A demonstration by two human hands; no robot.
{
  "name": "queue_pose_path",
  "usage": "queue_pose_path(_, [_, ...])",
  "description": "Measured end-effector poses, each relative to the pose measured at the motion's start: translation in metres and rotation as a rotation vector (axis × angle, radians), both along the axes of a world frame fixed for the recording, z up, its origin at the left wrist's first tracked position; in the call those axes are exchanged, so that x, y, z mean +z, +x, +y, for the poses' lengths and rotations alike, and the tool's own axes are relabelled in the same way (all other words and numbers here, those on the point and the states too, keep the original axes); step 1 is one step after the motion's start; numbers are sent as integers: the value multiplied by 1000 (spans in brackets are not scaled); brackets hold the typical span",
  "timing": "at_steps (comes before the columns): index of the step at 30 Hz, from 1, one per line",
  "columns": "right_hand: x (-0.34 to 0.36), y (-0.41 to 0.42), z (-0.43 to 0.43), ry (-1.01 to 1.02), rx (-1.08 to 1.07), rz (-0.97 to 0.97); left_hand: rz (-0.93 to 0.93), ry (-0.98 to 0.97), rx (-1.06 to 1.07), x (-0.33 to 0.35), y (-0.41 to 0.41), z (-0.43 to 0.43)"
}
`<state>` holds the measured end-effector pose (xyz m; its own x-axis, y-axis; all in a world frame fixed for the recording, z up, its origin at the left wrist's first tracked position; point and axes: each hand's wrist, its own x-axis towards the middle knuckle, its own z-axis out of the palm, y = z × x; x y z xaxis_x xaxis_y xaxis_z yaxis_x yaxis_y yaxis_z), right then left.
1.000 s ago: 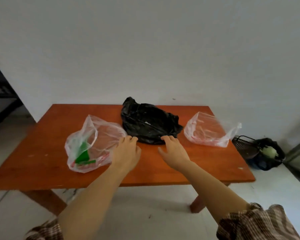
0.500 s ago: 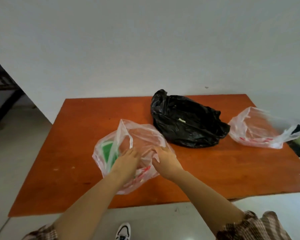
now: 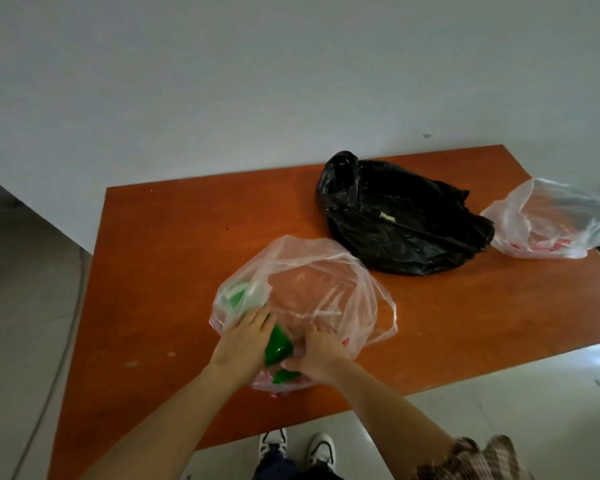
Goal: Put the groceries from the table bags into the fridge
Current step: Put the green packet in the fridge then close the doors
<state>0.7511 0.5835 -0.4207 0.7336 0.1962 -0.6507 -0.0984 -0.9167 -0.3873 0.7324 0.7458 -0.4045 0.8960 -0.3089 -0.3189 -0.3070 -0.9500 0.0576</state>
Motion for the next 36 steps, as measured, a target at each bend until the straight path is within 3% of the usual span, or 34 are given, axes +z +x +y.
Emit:
queue_pose_path(4, [-14,-1,6,-22,-120,-33,21,-50,65,-11,-8,13])
queue_pose_path(9, [-9,2,5,81,-180,116,34,-96,102,-18,-11,16])
queue_pose_path(16, [40,26,-25,492,-586,78,100,-164,261,-22,-15,21])
queue_pose_path(19, [49,32,-34,499,-788,-76,161,-169,273,-21,-11,17])
queue_pose_path(24, [72,33,-53,418,-597,-394,214,-86,208,-13,1,9])
queue_pose_path(28, [100,29,-68,423,-448,-434,224,-80,230,-2,14,-9])
queue_pose_path(33, [138,16,-103,449,-454,-432,80,-326,220,30,35,-49])
queue_pose_path(36, [167,1,-136,496,-481,-449,-6,-360,171,53,45,-78])
